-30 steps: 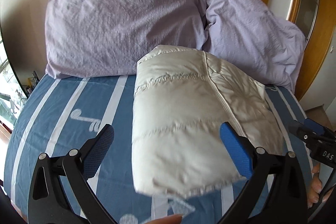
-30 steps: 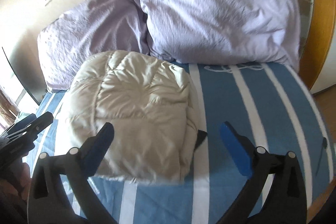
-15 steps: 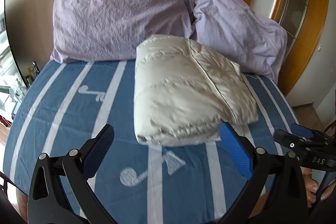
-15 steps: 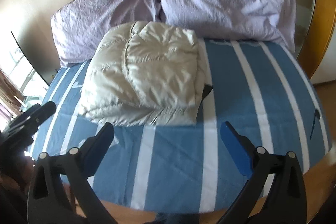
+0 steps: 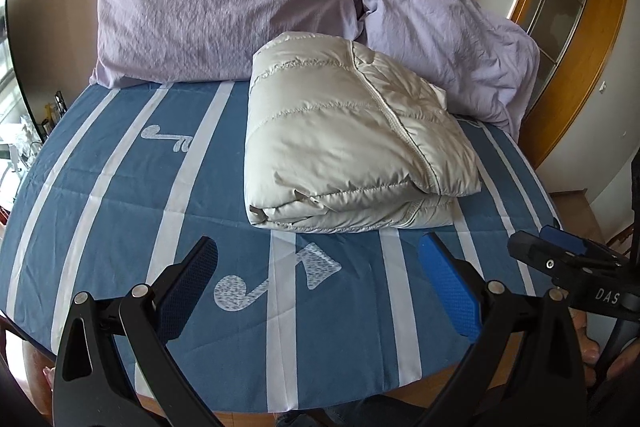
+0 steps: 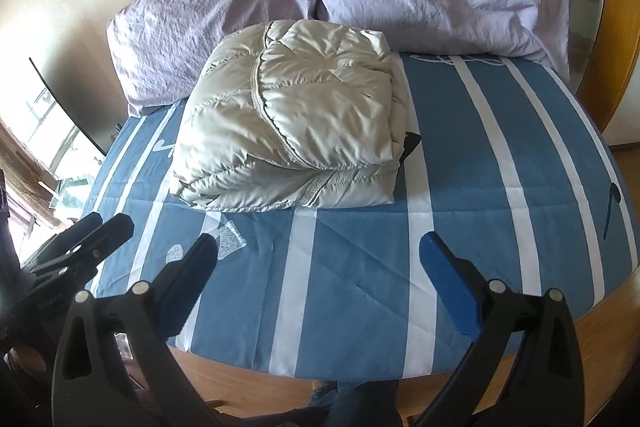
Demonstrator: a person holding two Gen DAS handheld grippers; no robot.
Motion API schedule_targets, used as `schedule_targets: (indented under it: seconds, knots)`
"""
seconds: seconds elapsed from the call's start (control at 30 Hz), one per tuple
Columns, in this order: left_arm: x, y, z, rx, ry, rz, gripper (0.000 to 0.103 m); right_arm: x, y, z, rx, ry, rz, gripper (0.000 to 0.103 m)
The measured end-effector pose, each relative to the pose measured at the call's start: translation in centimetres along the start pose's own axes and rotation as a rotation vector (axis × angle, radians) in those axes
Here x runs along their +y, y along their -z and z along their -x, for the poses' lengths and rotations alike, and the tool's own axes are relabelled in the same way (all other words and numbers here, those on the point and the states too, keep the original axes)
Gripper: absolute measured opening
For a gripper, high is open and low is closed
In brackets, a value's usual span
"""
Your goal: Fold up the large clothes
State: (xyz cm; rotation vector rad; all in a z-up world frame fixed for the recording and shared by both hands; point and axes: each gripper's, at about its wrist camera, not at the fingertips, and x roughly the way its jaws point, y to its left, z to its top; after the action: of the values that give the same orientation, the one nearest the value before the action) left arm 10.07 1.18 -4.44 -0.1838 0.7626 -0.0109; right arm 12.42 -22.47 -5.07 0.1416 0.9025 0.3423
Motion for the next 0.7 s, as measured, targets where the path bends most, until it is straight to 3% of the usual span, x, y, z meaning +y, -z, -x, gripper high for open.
schedule_targets:
  seconds: [0.7]
  knots:
    - [-0.32, -0.27, -0.27, 0.003, 0.026, -0.004, 0.101, -0.25, 0.23, -0.6, 0.016, -0.004, -0.018, 0.101]
